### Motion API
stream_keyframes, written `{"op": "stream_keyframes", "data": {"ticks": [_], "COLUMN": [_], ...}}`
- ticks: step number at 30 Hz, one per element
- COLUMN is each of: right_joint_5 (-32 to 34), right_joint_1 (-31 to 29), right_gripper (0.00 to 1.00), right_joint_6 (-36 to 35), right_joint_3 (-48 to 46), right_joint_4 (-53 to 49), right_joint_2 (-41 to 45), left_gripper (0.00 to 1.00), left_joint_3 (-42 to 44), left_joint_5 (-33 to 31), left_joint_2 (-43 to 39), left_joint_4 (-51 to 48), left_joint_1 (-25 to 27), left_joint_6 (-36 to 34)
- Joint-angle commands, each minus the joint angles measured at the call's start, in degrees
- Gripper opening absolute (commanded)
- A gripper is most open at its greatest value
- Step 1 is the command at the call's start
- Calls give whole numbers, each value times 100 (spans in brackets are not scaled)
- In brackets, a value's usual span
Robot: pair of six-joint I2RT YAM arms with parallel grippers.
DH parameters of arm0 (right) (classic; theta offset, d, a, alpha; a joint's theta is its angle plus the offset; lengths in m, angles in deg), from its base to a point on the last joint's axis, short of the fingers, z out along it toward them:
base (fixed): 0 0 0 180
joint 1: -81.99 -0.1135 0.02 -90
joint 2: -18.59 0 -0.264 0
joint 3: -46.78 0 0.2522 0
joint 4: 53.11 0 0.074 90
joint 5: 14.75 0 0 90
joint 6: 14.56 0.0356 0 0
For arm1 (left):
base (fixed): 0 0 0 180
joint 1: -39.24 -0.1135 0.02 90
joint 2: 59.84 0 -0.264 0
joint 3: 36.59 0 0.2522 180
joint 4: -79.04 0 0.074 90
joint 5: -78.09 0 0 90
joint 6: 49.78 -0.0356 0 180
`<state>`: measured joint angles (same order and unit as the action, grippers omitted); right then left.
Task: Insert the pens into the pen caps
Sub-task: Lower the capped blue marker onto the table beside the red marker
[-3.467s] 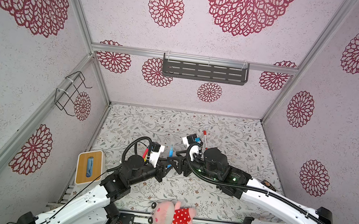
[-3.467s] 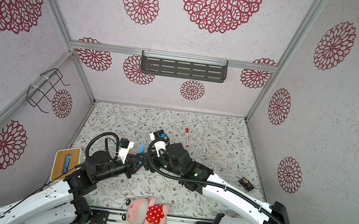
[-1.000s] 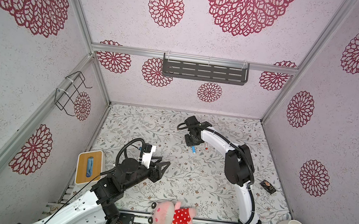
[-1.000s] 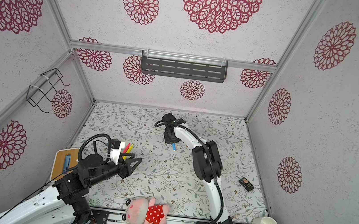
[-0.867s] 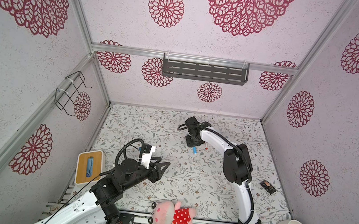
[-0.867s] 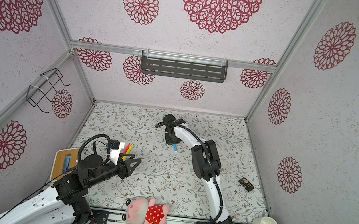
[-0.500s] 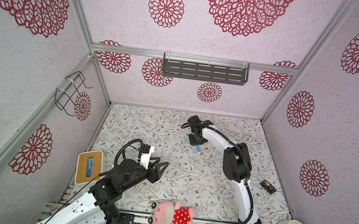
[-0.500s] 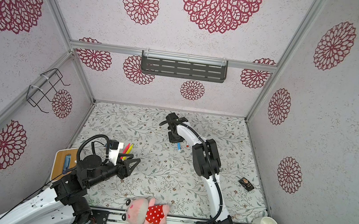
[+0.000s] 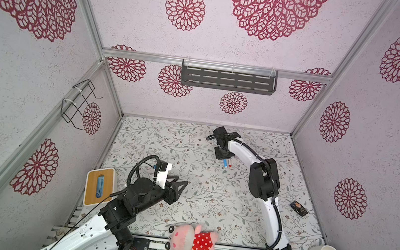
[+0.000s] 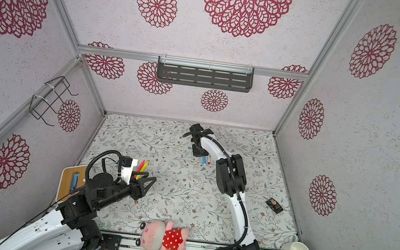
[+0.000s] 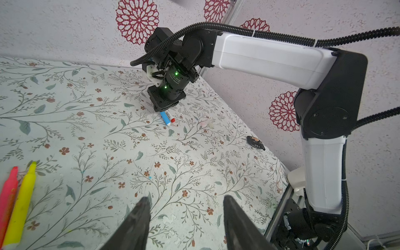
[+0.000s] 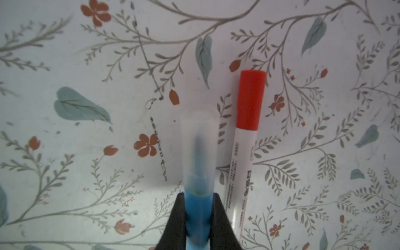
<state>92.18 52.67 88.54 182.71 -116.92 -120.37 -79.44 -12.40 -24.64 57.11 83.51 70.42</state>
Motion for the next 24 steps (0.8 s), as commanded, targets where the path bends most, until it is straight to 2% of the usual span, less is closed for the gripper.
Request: {"op": "stream_keyframes", "data": {"ticks": [1, 12, 18, 24], "right_joint_5": [293, 494, 545, 531], "right_joint_1": [54, 74, 67, 45], "right_gripper": [12, 25, 41, 43], "right_joint_6": [24, 183, 234, 331], "right_joint_3": [241, 281, 286, 197], "right_joint_4": [-150, -120, -105, -84], "right_joint_2": [-113, -57, 91, 422], "left_gripper": [56, 57, 57, 57], "left_joint_3": [87, 140, 174, 126], "left_joint_5": [24, -40, -52, -153], "left_joint_2": [-100, -367, -443, -514], "left_joint_4": [10, -137, -150, -259], "left_joint_1": [26, 33, 29, 29], "left_joint_6": [41, 86, 122, 68]}}
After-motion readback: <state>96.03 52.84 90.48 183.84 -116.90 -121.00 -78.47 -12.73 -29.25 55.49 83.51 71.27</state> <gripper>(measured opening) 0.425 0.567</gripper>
